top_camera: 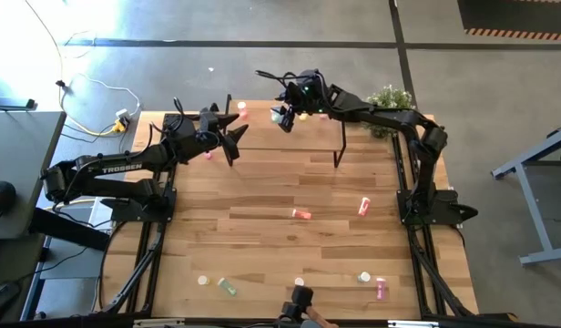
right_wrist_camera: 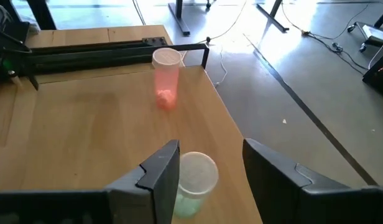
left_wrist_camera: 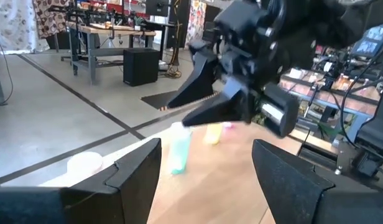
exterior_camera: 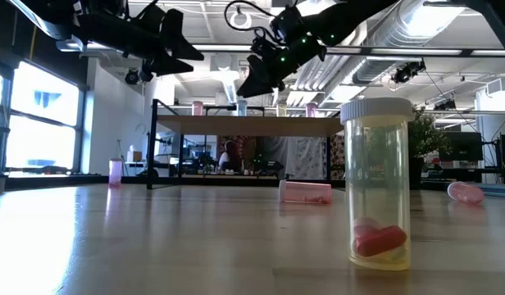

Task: Pick and place medicine bottles onto shelf by color
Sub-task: Put the left yellow pill bottle on the shelf aligned with the other yellow pill bottle

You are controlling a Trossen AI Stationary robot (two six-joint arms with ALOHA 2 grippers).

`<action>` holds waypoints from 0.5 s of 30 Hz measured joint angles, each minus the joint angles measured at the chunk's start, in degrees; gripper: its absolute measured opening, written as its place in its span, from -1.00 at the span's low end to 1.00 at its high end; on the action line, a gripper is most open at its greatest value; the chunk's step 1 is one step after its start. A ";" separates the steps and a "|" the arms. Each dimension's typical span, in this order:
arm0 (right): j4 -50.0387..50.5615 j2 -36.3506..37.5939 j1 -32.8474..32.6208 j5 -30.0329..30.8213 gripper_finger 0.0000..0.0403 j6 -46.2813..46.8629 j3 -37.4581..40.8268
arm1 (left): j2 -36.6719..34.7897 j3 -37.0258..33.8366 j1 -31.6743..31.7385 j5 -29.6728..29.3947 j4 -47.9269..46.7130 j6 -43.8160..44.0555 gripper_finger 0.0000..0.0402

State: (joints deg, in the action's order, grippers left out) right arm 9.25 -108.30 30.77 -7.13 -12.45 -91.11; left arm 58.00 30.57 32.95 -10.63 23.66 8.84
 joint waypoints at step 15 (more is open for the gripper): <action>1.87 5.19 -0.05 -0.14 -0.17 2.17 0.00 | -5.45 9.80 2.14 -1.43 -31.52 -3.53 0.21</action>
State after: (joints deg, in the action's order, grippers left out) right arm 11.13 -103.12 30.72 -7.28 -10.28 -91.11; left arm 52.55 40.36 35.09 -12.07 -7.86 5.32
